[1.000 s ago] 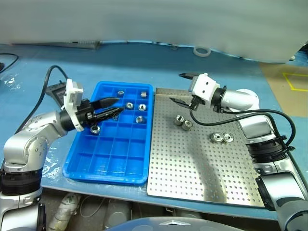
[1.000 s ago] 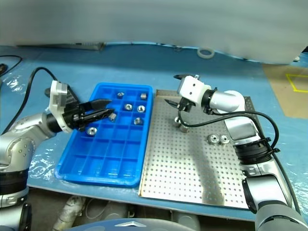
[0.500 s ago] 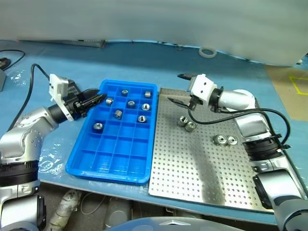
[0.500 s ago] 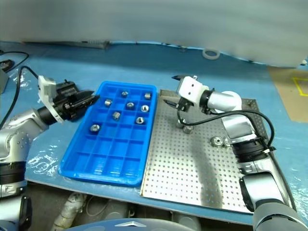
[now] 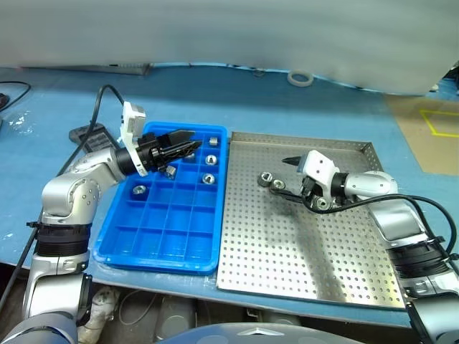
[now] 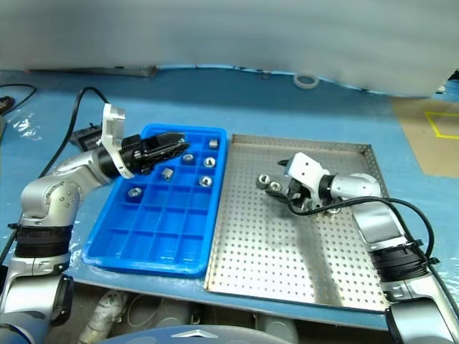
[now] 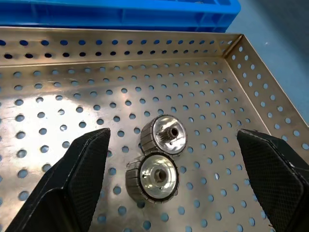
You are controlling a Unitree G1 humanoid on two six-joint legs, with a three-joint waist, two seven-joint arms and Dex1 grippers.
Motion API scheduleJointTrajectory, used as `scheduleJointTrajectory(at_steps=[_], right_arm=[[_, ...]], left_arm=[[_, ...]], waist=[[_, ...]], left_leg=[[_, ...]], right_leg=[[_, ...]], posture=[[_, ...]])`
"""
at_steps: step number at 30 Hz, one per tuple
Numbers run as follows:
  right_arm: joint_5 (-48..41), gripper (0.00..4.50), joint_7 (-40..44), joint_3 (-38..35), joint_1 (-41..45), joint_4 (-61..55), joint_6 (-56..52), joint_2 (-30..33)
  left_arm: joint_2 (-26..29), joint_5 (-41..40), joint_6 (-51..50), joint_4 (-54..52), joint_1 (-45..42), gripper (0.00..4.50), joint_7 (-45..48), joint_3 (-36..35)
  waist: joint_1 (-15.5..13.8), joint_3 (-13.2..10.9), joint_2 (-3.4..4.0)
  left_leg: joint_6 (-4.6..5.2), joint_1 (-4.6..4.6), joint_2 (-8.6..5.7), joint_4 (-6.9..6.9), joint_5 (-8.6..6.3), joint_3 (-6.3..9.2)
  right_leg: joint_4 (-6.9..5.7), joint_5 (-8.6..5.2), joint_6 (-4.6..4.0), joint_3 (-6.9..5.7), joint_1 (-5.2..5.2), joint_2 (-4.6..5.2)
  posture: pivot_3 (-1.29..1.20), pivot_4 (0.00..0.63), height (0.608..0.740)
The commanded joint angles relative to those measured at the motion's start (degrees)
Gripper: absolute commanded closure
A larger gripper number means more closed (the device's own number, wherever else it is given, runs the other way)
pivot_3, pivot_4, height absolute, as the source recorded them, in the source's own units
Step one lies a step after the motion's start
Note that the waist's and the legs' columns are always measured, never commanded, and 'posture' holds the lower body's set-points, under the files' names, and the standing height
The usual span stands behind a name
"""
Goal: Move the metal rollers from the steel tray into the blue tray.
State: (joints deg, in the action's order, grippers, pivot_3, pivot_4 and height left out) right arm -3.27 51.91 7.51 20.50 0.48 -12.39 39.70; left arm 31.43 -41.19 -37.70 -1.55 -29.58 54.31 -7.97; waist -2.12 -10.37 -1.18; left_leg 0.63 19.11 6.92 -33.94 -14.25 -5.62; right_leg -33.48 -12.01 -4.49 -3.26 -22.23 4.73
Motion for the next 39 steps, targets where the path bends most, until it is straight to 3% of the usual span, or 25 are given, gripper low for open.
scheduleJointTrajectory(at_steps=[1, 14, 17, 23, 24, 35, 39], right_arm=[[-0.3, 0.05, -1.0, -0.7, 1.5, 2.2, 1.0, -1.4], [0.3, 0.05, -2.8, 0.3, 0.1, 14.8, 1.3, -7.1], [-0.8, 0.66, -3.0, -0.9, 0.2, 15.9, 1.6, -7.8], [-1.4, 2.63, -1.7, -0.9, -0.4, 14.1, 2.2, -7.2], [-1.5, 2.7, -1.4, -0.9, -0.4, 13.7, 2.5, -7.0], [5.5, 2.7, -3.6, 1.5, 4.4, 4.2, 9.4, -4.6], [6.3, 2.7, -4.2, 1.5, 8.3, -2.9, 10.4, -5.2]], left_arm=[[-0.2, 0.2, 1.2, 0.0, -1.2, 2.07, 0.8, 0.0], [-1.9, 0.7, 1.7, -0.7, 0.5, 2.07, -0.6, 0.3], [-2.1, 1.0, 1.9, -0.7, 0.5, 2.07, -0.7, 0.2], [-2.5, 0.9, 1.8, -0.7, 0.6, 2.07, -0.7, 0.5], [-2.5, 0.7, 1.7, -0.6, 0.6, 2.07, -0.7, 0.6], [-3.7, -1.2, -4.6, -3.5, 1.0, 2.07, 1.2, 5.7], [-8.7, -0.5, -3.6, 3.4, -2.6, 2.07, -0.3, 6.0]], waist=[[0.0, 0.0, 0.0], [-0.1, 0.0, 0.0], [-0.1, 0.0, 0.0], [-0.1, 0.0, 0.0], [-0.2, 0.0, 0.0], [-0.1, 0.0, 0.02], [-0.1, 0.0, 0.06]], left_leg=[[-0.02, 0.02, 0.01, 0.0, 0.01, 0.0], [0.13, 0.03, 0.01, -0.06, -0.08, -0.02], [0.12, -0.07, 0.03, -0.06, -0.09, -0.02], [0.1, -0.04, 0.04, -0.06, -0.06, -0.02], [0.1, -0.03, 0.04, -0.06, -0.06, -0.01], [0.01, 0.12, 0.04, -0.02, 0.0, -0.03], [0.04, 0.14, 0.05, 0.04, -0.01, -0.03]], right_leg=[[0.01, 0.0, 0.0, 0.0, -0.06, -0.01], [0.12, 0.01, -0.03, 0.0, 0.09, 0.01], [0.11, 0.01, -0.03, 0.0, 0.16, 0.0], [0.1, 0.01, -0.03, 0.0, 0.18, 0.0], [0.1, 0.01, -0.03, 0.0, 0.18, 0.0], [0.12, 0.01, -0.03, 0.0, -0.15, 0.0], [0.12, 0.01, -0.03, 0.0, -0.18, -0.01]], posture=[[-0.05, 0.15, 0.74], [-0.04, 0.15, 0.74], [-0.03, 0.15, 0.74], [-0.04, 0.15, 0.74], [-0.04, 0.15, 0.74], [-0.05, 0.15, 0.74], [-0.06, 0.15, 0.74]])
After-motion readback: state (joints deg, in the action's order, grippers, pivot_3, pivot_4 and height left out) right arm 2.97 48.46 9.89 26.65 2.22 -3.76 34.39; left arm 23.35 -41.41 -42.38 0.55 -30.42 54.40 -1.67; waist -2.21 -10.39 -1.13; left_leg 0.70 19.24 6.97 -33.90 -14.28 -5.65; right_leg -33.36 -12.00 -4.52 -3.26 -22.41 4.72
